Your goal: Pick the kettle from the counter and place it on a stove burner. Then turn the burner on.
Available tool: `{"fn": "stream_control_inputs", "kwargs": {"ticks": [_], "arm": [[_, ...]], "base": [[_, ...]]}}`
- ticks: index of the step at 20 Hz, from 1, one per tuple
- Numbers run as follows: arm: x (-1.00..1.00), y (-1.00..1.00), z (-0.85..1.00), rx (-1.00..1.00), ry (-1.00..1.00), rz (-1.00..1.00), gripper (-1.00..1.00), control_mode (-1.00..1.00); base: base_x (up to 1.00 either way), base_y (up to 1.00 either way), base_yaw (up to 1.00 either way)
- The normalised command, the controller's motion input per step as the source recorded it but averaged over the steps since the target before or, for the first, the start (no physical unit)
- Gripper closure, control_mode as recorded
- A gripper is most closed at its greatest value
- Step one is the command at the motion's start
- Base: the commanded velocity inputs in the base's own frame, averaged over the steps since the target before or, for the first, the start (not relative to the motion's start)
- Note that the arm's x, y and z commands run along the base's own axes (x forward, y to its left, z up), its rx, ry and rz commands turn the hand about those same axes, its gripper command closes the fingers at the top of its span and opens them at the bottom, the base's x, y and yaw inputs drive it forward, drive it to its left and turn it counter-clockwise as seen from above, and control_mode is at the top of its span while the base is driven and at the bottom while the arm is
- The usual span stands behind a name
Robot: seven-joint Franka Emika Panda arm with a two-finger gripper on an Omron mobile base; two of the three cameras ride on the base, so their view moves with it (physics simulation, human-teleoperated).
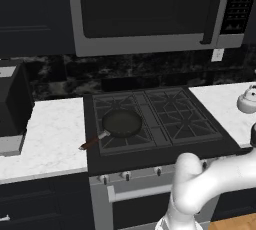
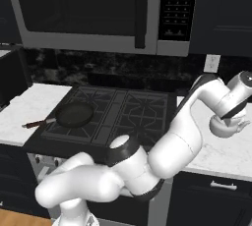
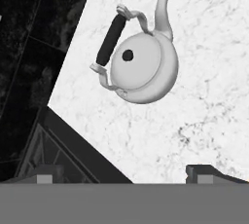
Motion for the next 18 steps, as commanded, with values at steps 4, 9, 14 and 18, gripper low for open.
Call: {"fn": "stream_control_inputs", "kwargs": {"ticks": [4, 9, 14, 18], "arm": [[0.73, 0.00, -0.19, -0.01, 0.01, -0.09, -1.00, -1.00], [0.59, -0.06, -0.25, -0.06, 0.07, -0.06, -1.00, -1.00], [0.45, -0.24, -0.30, -0.09, 0.08, -0.06, -1.00, -1.00], [0.16, -0.49, -0.44, -0.12, 0.10, -0.07, -1.00, -1.00]], "base": [[0.00, 0.00, 0.00], [0.00, 0.00, 0.00], [0.00, 0.00, 0.00], [0.00, 0.00, 0.00]]}}
